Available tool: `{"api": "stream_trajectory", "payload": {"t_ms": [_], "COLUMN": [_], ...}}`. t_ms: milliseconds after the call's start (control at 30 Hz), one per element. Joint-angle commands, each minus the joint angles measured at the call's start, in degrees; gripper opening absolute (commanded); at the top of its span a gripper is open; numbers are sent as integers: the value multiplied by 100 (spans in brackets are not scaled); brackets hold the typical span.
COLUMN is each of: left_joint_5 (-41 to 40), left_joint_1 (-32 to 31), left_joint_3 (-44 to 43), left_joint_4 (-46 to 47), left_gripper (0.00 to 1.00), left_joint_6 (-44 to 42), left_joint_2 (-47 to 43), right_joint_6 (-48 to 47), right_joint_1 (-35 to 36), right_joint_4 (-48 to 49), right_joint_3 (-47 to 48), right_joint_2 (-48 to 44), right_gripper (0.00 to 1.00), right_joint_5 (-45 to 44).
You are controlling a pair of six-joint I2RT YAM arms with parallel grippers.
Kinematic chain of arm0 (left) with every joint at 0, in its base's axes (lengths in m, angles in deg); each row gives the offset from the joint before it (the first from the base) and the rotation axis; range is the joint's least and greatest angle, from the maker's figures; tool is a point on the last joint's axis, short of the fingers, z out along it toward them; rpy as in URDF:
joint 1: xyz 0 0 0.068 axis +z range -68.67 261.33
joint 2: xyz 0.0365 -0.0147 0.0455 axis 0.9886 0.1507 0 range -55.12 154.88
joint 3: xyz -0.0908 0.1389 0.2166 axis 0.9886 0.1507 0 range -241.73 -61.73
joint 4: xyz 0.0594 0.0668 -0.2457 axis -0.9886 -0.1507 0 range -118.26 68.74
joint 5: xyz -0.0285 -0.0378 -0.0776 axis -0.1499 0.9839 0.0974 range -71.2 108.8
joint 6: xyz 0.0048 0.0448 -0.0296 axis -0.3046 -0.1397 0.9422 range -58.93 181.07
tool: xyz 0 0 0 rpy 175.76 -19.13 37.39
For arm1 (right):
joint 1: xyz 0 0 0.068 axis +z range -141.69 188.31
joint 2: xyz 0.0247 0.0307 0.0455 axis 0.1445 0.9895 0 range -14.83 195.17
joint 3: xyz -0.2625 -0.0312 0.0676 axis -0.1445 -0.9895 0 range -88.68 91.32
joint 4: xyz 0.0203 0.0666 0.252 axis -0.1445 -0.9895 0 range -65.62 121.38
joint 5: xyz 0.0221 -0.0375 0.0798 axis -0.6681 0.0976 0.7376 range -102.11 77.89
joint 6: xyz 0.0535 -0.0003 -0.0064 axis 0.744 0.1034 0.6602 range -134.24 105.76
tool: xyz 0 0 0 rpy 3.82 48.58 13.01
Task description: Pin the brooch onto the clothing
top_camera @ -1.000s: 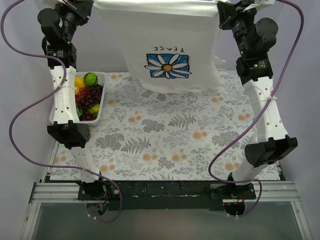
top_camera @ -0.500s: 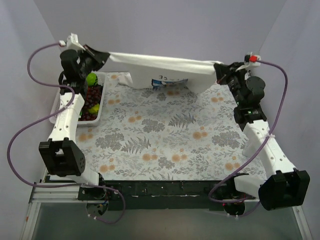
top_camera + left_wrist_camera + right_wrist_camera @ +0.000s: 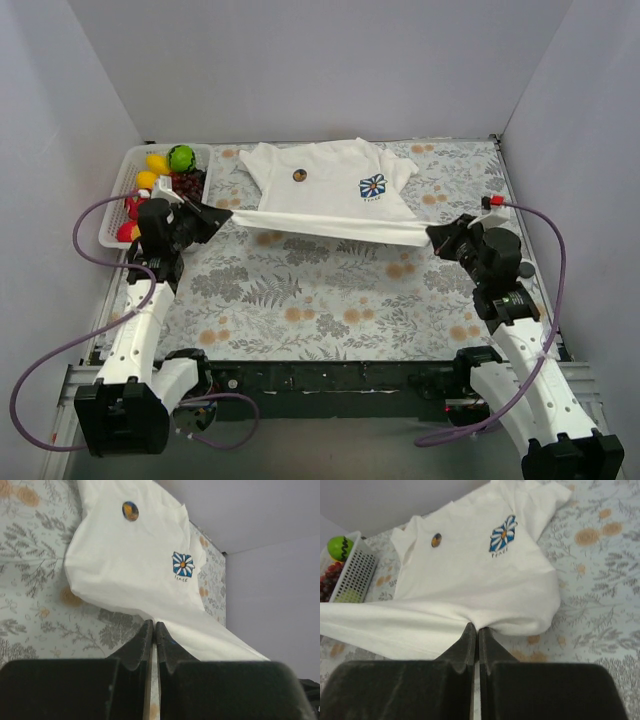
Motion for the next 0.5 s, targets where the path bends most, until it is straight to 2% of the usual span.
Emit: {"api": "stream_trajectory", "payload": {"t_ms": [0, 333, 467], "left_joint_5": [194, -25, 140], "left_joint_1": [31, 22, 22], "left_joint_3": [348, 621, 1059], "left_joint_4": [-692, -2546, -2847], "left_gripper": [0, 0, 0], "left_joint_6": [147, -46, 111], "left_joint_2": [-546, -1092, -1109], "right_joint_6": [476, 987, 961], "right_joint_1": [-48, -48, -40], "right_joint_4": [-1585, -3336, -3953], "right_joint_3": [-188, -338, -188], "right_joint_2": [-243, -376, -262], "right_gripper": [1, 1, 1], "right_joint_5": [-193, 422, 493]}}
